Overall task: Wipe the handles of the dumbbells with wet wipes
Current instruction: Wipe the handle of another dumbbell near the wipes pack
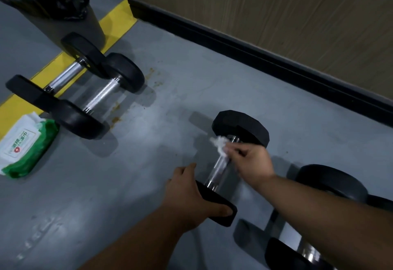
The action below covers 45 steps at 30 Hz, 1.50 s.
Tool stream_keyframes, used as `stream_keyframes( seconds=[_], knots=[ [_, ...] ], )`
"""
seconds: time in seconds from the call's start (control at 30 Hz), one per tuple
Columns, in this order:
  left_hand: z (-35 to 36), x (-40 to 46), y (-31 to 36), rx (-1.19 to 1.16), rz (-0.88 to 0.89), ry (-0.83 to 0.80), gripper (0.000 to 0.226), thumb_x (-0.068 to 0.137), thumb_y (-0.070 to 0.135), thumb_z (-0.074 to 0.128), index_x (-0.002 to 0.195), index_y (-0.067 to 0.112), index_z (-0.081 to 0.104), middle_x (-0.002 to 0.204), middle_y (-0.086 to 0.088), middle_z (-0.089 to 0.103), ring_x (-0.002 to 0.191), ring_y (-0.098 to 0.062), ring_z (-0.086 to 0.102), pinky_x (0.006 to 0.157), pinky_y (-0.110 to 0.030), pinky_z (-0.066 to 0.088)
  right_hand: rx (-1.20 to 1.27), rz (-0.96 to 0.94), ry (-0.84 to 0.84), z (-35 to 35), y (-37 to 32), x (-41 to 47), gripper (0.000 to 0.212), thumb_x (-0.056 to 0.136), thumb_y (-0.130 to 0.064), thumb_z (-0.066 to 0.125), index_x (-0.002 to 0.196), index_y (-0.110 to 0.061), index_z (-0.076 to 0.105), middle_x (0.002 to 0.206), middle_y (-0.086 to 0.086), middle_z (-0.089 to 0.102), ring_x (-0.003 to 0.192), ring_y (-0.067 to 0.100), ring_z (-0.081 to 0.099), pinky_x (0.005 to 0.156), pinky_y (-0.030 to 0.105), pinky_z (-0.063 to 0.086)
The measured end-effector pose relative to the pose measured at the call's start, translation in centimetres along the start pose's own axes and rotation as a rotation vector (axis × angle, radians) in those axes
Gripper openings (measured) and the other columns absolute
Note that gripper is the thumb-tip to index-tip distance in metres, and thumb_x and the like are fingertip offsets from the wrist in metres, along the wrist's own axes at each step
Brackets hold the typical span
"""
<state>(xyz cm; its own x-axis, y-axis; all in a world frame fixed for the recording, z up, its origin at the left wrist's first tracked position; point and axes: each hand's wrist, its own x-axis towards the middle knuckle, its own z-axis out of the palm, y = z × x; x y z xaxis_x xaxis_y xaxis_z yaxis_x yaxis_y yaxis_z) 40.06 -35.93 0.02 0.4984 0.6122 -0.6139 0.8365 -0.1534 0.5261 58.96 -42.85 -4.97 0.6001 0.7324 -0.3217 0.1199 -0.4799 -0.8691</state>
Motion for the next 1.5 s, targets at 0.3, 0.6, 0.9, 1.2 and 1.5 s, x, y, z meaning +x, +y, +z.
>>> stream_keyframes(
  seconds=[0.3,0.6,0.9,1.2,1.5],
  knots=[
    [1.6,-1.6,1.3,0.064,0.04,0.113,0.125,0.041,0.072,0.083,0.147,0.028,0.036,0.132,0.012,0.033,0.113,-0.013,0.034,0.097,-0.023,0.034,-0.251,-0.162,-0.306,0.2,1.0,-2.9,0.019,0.087,-0.037,0.077,0.106,-0.034,0.079,0.101,-0.018,0.076,0.089,-0.015,0.066,0.087,0.009,0.05],
    [4.4,-2.9,2.6,0.203,0.048,0.209,0.116,0.043,0.076,0.074,0.142,0.027,0.038,0.136,0.008,0.028,0.12,-0.02,0.033,0.097,-0.024,0.032,-0.118,-0.065,-0.267,-0.7,2.5,-4.0,0.021,0.09,-0.029,0.075,0.11,-0.033,0.076,0.107,-0.008,0.076,0.092,-0.007,0.07,0.089,0.011,0.051],
    [7.0,-4.0,4.6,0.326,-0.034,0.24,0.111,0.052,0.08,0.068,0.144,0.029,0.033,0.152,0.0,0.022,0.144,-0.027,0.017,0.12,-0.037,0.02,0.082,0.062,-0.065,-1.4,1.8,-3.7,0.017,0.091,-0.019,0.074,0.107,-0.022,0.078,0.096,-0.022,0.074,0.089,-0.015,0.066,0.089,0.008,0.05],
    [1.9,-1.1,2.2,0.037,-0.116,-0.077,0.151,0.021,0.075,0.086,0.152,0.028,0.029,0.141,0.001,0.033,0.129,-0.02,0.043,0.107,-0.03,0.043,0.137,0.014,0.077,-1.9,2.5,-2.2,0.018,0.092,-0.02,0.073,0.108,-0.024,0.078,0.071,-0.025,0.071,0.064,-0.01,0.064,0.072,0.016,0.048],
    [3.0,-0.7,1.3,-0.141,-0.067,-0.079,0.148,0.021,0.061,0.096,0.151,0.034,0.032,0.13,0.007,0.035,0.118,-0.01,0.046,0.101,-0.023,0.043,0.053,-0.023,0.161,-2.6,2.9,-1.2,0.016,0.09,-0.027,0.075,0.103,-0.036,0.077,0.078,-0.025,0.072,0.067,-0.015,0.062,0.079,0.02,0.052]
  ],
)
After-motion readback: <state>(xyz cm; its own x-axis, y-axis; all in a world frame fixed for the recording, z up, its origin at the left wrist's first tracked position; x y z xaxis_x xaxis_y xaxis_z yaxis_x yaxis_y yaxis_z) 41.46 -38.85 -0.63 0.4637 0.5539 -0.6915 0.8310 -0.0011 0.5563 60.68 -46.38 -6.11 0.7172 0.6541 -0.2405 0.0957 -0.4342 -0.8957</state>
